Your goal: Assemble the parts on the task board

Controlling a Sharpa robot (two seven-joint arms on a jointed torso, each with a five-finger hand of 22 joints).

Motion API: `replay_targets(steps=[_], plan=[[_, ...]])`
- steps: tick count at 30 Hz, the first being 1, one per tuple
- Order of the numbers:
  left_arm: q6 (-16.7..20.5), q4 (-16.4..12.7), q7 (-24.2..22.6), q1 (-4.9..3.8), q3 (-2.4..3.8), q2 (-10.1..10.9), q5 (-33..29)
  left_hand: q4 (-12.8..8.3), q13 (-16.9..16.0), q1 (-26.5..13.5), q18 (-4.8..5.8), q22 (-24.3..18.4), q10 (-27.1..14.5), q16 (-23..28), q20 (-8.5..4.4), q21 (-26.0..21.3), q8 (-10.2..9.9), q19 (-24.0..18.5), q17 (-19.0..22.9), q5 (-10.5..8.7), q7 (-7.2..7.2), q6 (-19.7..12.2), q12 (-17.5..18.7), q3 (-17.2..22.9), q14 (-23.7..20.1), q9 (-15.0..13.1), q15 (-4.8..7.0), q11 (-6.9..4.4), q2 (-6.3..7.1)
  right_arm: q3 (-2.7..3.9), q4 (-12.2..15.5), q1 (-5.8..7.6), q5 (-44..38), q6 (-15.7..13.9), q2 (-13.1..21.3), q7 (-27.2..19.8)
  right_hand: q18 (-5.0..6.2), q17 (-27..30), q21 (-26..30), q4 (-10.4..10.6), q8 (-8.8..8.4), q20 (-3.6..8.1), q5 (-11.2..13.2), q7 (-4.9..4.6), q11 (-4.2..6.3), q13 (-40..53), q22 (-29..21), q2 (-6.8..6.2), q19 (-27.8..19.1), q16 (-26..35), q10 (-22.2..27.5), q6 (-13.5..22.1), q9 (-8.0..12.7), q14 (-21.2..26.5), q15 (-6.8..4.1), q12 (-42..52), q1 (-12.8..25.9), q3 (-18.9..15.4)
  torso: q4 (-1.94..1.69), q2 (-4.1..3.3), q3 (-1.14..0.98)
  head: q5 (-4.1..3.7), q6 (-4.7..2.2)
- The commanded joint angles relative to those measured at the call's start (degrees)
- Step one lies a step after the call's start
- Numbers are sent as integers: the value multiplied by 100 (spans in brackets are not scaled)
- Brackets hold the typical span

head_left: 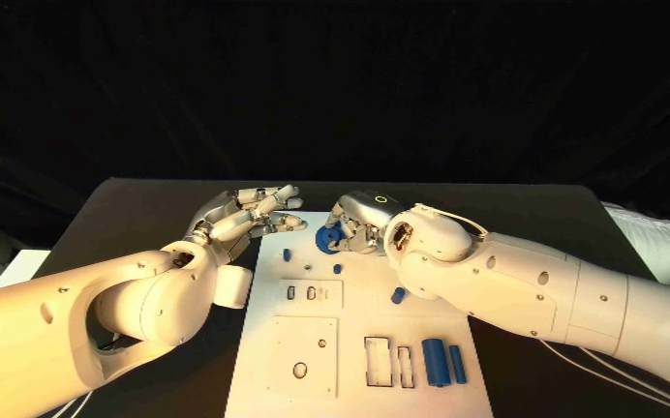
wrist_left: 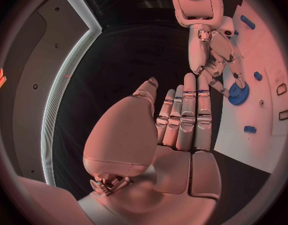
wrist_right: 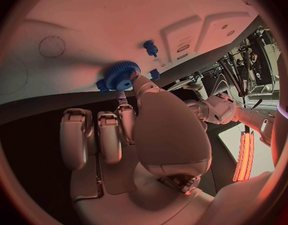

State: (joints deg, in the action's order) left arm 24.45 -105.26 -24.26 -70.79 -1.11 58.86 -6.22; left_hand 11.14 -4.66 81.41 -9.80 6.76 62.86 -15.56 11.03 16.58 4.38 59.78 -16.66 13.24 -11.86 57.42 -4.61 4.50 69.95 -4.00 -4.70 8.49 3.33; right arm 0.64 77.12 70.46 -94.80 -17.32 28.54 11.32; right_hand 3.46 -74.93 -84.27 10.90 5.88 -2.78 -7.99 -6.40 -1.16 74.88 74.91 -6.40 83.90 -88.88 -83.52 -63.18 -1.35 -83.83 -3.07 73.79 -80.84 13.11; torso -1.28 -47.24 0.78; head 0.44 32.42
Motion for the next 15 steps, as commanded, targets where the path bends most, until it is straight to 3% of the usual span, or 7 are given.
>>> replay_targets(steps=[1, 6, 9, 12, 15], plan=[[-118, -7, -27, -7, 5, -9, -5, -42, 8, 25, -63, -8, -53, -36, -1, -20, -22, 52, -6, -24, -9, -4, 35, -2, -49, 6, -6, -1, -9, -13, -16, -14, -83, 166, -16, -6, -80, -1247, -4, 14, -105, -62, 71, -37, -54, 252, 251, -18, 36, 30, 47, 130, -361, -560, 61, -76, 138, -9, -3, -2, -1, 4, 0], [-116, -7, -21, -7, 5, -8, -5, -42, 8, 25, -63, -8, -53, -36, -1, -20, -22, 52, -6, -24, -9, -4, 35, -2, -49, 6, -6, -1, -9, -14, -61, -10, -79, 244, -23, 67, -78, -1252, 4, 65, -237, -126, 137, -119, -132, 53, 238, -120, 27, 29, 191, 390, -308, -561, 131, -379, 347, -115, -2, -1, 1, 2, -3], [-117, -5, -14, -7, 5, -7, -5, -48, 8, 28, -62, -10, -53, -31, 0, -25, -25, 47, -15, -25, -9, -4, 38, -1, -64, 5, -8, -1, -13, -14, -75, -8, -49, 308, -18, 105, -76, -1259, 6, 280, -237, -175, 138, -162, -180, -49, 237, -162, 24, 26, 261, 622, -271, -561, 177, -538, 681, -268, -3, -2, -1, 4, 1], [-118, -4, -7, -7, 5, -6, -5, -48, 8, 28, -62, -10, -53, -31, 0, -25, -25, 47, -15, -25, -9, -4, 38, -1, -64, 5, -8, -1, -13, -14, -86, -6, -13, 384, -14, 141, -76, -1282, 2, 555, -230, -204, 17, -181, -203, -44, 247, -124, 27, 13, 257, 684, -274, -567, 199, -543, 1043, -375, -2, 1, -1, 4, 2], [-117, -3, 2, -7, 5, -3, -5, -51, 9, 27, -62, -12, -56, -30, 1, -27, -29, 44, -20, -26, -12, -7, 41, -3, -70, 5, -9, 1, -10, -15, -95, -5, 5, 444, -14, 160, -78, -1299, -4, 552, -222, -216, -370, -183, -211, -10, 258, -36, 32, 4, 239, 688, -287, -570, 206, -508, 1373, -453, 0, -1, -1, 4, 4]])
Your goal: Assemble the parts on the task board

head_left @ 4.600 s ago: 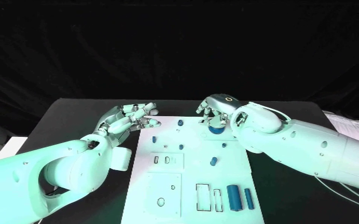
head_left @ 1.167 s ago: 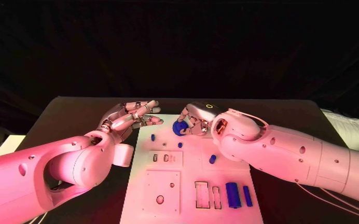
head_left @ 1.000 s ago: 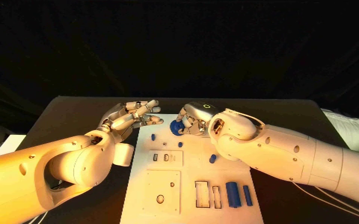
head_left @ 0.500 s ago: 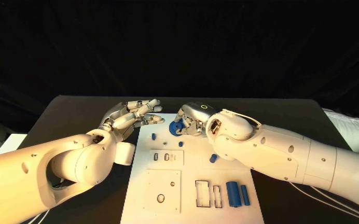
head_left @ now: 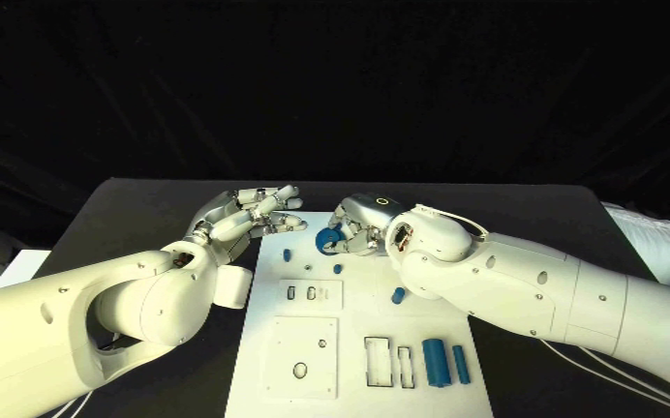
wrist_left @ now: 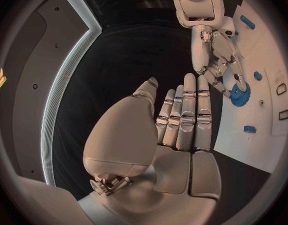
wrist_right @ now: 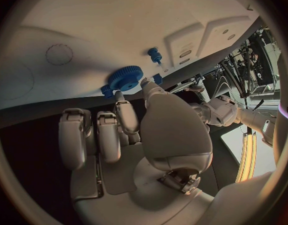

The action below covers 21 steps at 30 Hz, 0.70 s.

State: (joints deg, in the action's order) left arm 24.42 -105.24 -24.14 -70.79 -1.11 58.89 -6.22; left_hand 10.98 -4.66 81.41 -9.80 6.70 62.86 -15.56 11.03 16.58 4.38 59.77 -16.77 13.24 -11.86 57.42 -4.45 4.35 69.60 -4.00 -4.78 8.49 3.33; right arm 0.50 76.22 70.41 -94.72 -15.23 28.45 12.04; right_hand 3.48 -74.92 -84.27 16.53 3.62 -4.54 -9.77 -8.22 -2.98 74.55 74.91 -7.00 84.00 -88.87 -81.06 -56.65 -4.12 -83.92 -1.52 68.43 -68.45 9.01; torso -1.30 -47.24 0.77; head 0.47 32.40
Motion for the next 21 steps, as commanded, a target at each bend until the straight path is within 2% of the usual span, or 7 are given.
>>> replay_targets(steps=[1, 7, 12, 14, 18, 21], plan=[[-115, -6, -6, -7, 5, -5, -5, -35, 9, 27, -62, -6, -56, -30, 1, -27, -29, 44, -9, -26, -12, -7, 25, 13, -35, 5, -1, 1, -10, -1, -6, -1, -3, 248, -5, 91, -80, -1304, -6, -8, 8, -41, -305, 0, -26, 39, 261, 20, 23, 2, -15, 27, -14, -562, 51, 48, 146, -55, 4, -1, 0, 2, 5], [-113, -5, 10, -7, 5, -1, -5, -41, 12, 25, -62, -9, -68, -27, 3, -31, -37, 39, -20, -27, -16, -18, 34, 10, -47, 7, -5, 6, -7, -1, -2, 0, 26, 248, 12, 89, -83, -1327, -16, -15, 34, -39, -437, 19, -12, 96, 281, 60, 31, -11, -48, -46, -36, -567, 43, 118, 146, -60, 1, 0, 0, 0, 8], [-113, 1, 19, -7, 5, 3, -5, -41, 12, 25, -62, -9, -68, -27, 3, -31, -37, 39, -20, -27, -16, -18, 34, 10, -47, 7, -5, 6, -7, -1, 47, 0, 54, 18, 79, 65, -87, -1340, -24, -19, 37, -34, -487, 28, -4, 119, 299, 90, 40, -18, -63, -73, -43, -570, 36, 147, 145, -57, 3, -2, -3, 7, 8], [-112, 6, 21, -7, 5, 7, -5, -41, 12, 25, -62, -9, -68, -27, 3, -31, -37, 39, -20, -27, -16, -18, 34, 10, -47, 7, -5, 6, -7, -1, 97, 0, 67, -143, 137, 35, -86, -1334, -23, -19, 36, -33, -487, 27, -4, 113, 295, 88, 38, -15, -59, -73, -43, -569, 36, 138, 145, -58, 9, 4, -5, 8, 10], [-113, 14, 24, -7, 5, 21, -5, -41, 12, 25, -62, -9, -68, -27, 3, -31, -37, 39, -20, -27, -16, -18, 34, 10, -47, 7, -5, 6, -7, 6, 255, -1, 186, -685, 319, -135, -88, -1332, -27, -25, 7, -31, -436, 18, -9, 116, 302, 45, 42, -14, -60, -33, -35, -569, 36, 137, 147, -90, 25, 6, -6, 15, 9], [-111, 23, 25, -7, 5, 31, -5, -41, 12, 25, -62, -9, -68, -27, 3, -31, -37, 39, -20, -27, -16, -18, 34, 10, -47, 7, -5, 6, -7, 23, 385, -1, 383, -987, 490, -360, -89, -1323, -29, -42, -2, -32, -430, 11, -13, 105, 306, 17, 45, -9, -51, -9, -29, -566, 39, 118, 107, -97, 23, 10, -7, 4, 2]])
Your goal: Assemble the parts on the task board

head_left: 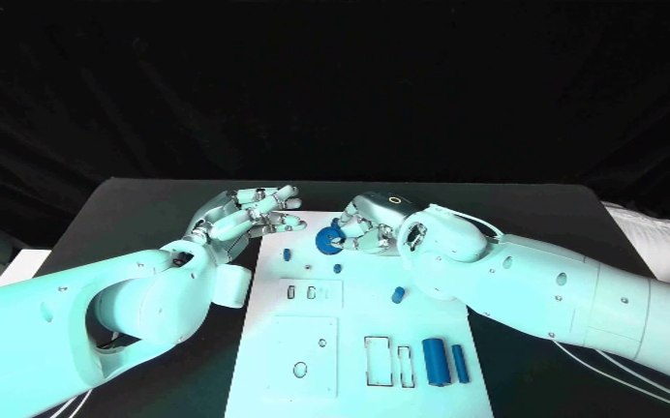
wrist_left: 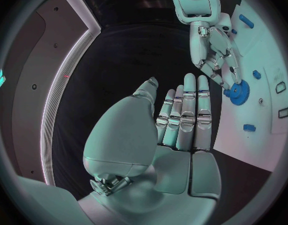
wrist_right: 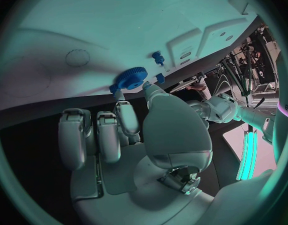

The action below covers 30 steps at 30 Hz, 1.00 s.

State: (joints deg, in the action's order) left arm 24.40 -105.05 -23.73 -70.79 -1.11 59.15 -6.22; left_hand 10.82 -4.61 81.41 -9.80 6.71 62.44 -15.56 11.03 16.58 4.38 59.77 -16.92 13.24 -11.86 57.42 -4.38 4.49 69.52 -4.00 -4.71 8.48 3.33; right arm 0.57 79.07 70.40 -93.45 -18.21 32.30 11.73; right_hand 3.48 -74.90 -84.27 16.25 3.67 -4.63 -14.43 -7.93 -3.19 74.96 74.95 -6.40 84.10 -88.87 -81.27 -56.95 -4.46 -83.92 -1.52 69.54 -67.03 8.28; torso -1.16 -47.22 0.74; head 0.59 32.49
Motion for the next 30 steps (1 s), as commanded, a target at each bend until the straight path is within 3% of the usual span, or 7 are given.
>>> replay_targets(steps=[1, 5, 9, 16, 21, 24, 30], plan=[[-108, 7, -17, -7, 5, 10, -5, -26, 7, 25, -61, -10, -27, -28, 3, -31, -37, 39, -5, -27, -16, -18, 27, -5, -39, 7, -12, 6, -7, 25, 156, 2, 370, -795, 181, -450, -90, -1321, -30, -20, -11, -22, 34, -21, 6, 65, 305, -47, 37, -6, -29, 32, 8, -565, 41, 6, -54, -21, 17, 12, -4, -12, -11], [-111, 27, -17, -7, 4, 14, -5, -30, 9, 24, -61, -11, -35, -26, 4, -34, -42, 36, -13, -27, -19, -24, 34, -7, -47, 8, -15, 10, -7, 79, 392, 8, 839, -925, 521, -847, -94, -1316, -38, -82, -8, -29, 23, -29, 0, 55, 323, -38, 44, -3, -16, 68, 16, -564, 47, -19, -219, 16, 44, 31, -8, -14, -20], [-123, 54, -15, -6, 3, 4, -5, -30, 9, 24, -61, -12, -36, -26, 5, -35, -43, 36, -14, -27, -20, -24, 34, -7, -47, 8, -15, 10, -7, 136, 596, 32, 1298, -634, 995, -935, -92, -1293, -35, -258, 22, -21, -83, -7, 22, 39, 322, -35, 40, 11, -2, -16, 0, -558, 32, -56, -512, 94, 72, 57, -22, -6, -10], [-145, 89, -12, -4, 2, -7, -6, -32, 9, 24, -61, -12, -38, -26, 5, -35, -44, 35, -16, -27, -20, -25, 35, -7, -49, 8, -16, 10, -7, 171, 500, 43, 2015, 53, 1777, -1415, -103, -1338, -55, -762, -5, 1, 140, -4, 39, 53, 367, -258, 57, -13, -17, -15, 9, -568, 14, -56, -1146, 132, 150, 92, -48, 0, -4], [-158, 115, -15, -2, 0, -22, -6, -34, 10, 26, -61, -13, -39, -26, 5, -36, -44, 35, -18, -26, -18, -25, 36, -6, -50, 7, -16, 10, -8, 175, 406, -20, 2110, 99, 2055, -1545, -104, -1345, -56, -868, -12, -5, 233, -17, 28, 31, 371, -294, 57, -17, -5, 46, 23, -569, 22, -96, -1285, 96, 179, 95, -75, -40, 2], [-163, 139, -16, -1, -1, -35, -6, -34, 10, 26, -61, -13, -39, -26, 5, -36, -44, 35, -18, -26, -18, -25, 36, -6, -50, 7, -16, 10, -8, 176, 353, -62, 2128, 100, 2131, -1584, -104, -1352, -57, -874, -12, -5, 239, -18, 26, 32, 374, -295, 58, -21, -6, 53, 24, -571, 23, -95, -1293, 91, 175, 100, -68, -63, 3], [-168, 175, -14, 0, -2, -54, -6, -38, 10, 30, -61, -13, -39, -26, 5, -37, -44, 34, -22, -26, -17, -25, 37, -4, -52, 7, -16, 10, -11, 177, 267, -176, 2082, 116, 2154, -1625, -103, -1345, -55, -874, -12, -6, 241, -19, 26, 26, 370, -295, 56, -17, -3, 55, 25, -570, 24, -104, -1293, 89, 171, 88, -84, -50, 10]])
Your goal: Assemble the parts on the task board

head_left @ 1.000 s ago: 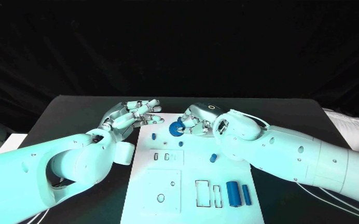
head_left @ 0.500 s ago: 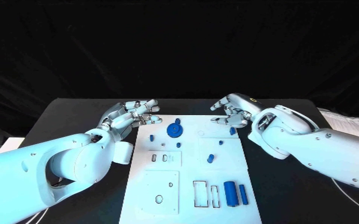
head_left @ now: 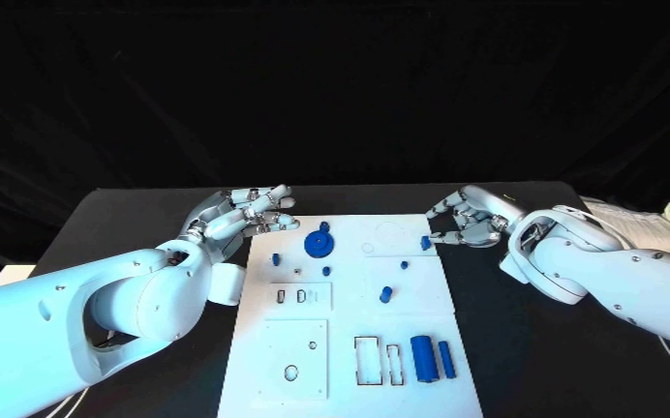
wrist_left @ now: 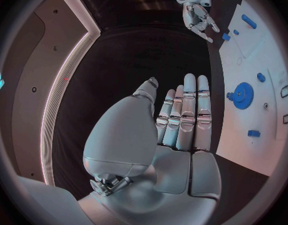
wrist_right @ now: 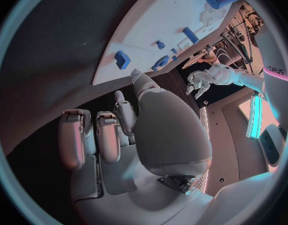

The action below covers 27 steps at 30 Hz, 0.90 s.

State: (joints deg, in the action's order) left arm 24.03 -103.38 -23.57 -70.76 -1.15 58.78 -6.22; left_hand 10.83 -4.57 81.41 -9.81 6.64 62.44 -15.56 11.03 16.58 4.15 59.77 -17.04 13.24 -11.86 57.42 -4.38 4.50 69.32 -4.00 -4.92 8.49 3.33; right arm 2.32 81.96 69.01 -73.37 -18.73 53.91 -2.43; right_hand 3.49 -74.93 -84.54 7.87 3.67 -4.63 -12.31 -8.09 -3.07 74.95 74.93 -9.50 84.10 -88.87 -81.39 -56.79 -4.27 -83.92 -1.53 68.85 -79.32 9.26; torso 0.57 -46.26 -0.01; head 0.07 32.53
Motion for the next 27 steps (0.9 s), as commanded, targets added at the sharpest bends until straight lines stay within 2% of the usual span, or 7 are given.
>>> replay_targets(steps=[1, 2, 4, 6, 14, 27], plan=[[-132, 13, -30, -3, 2, -19, -5, -38, 6, 30, -60, -6, -39, -26, 6, -37, -21, 34, -9, -26, -16, -25, 37, -4, -31, 7, 5, 9, -11, 2, -38, -58, 67, 170, -13, -214, -103, -1343, -27, -37, -12, -6, 30, -3, 14, 26, 371, 14, 56, -17, 9, 40, 5, -570, 24, -36, -63, -10, -7, -6, -5, 0, 11], [-132, 19, -29, -2, 2, -21, -5, -38, 6, 30, -60, -6, -39, -26, 6, -37, -21, 34, -9, -26, -16, -25, 37, -4, -31, 7, 5, 9, -11, 2, -55, -78, 62, 172, -22, -219, -103, -1343, -27, -37, -12, -6, 30, -3, 14, 26, 371, 14, 56, -17, 9, 40, 5, -570, 24, -36, -63, -10, -7, -5, -2, 8, 20], [-131, 29, -29, -2, 1, -23, -5, -38, 6, 30, -60, -6, -39, -26, 6, -37, -21, 34, -9, -26, -16, -25, 37, -4, -31, 7, 5, 9, -11, 2, -88, -112, 54, 174, -38, -229, -104, -1344, -28, -36, -12, -6, 31, -3, 14, 26, 373, 15, 56, -18, 9, 40, 5, -570, 25, -36, -62, -11, -6, -9, -9, 14, 23], [-130, 38, -28, -1, 1, -25, -5, -38, 6, 30, -60, -6, -39, -26, 6, -37, -21, 34, -9, -26, -16, -25, 37, -4, -31, 7, 5, 9, -11, 2, -123, -144, 49, 175, -57, -240, -103, -1343, -27, -36, -11, -6, 31, -4, 14, 25, 371, 18, 56, -17, 9, 39, 5, -570, 25, -37, -62, -11, -11, -6, 0, 15, 33], [-132, 54, -26, -1, 0, -28, -5, -38, 6, 30, -60, -6, -39, -26, 6, -37, -21, 34, -9, -26, -16, -25, 37, -4, -31, 7, 5, 9, -11, 3, -236, -200, 42, 173, -132, -263, -104, -1347, -29, -28, 9, -9, 21, -2, 14, 34, 376, 67, 58, -20, 1, 10, -2, -571, 27, -26, -63, -10, -12, -5, 6, 20, 50], [-135, 59, -24, 0, 0, -31, -5, -38, 6, 30, -60, -6, -39, -26, 6, -37, -21, 34, -9, -26, -16, -25, 37, -4, -31, 7, 5, 9, -11, 3, -387, -266, 21, 192, -282, -302, -107, -1372, -38, -79, 59, -1, 27, 18, 36, 67, 395, 243, 65, -33, -28, -171, -33, -576, 12, 14, -136, 60, -11, -2, 4, 49, 76]])
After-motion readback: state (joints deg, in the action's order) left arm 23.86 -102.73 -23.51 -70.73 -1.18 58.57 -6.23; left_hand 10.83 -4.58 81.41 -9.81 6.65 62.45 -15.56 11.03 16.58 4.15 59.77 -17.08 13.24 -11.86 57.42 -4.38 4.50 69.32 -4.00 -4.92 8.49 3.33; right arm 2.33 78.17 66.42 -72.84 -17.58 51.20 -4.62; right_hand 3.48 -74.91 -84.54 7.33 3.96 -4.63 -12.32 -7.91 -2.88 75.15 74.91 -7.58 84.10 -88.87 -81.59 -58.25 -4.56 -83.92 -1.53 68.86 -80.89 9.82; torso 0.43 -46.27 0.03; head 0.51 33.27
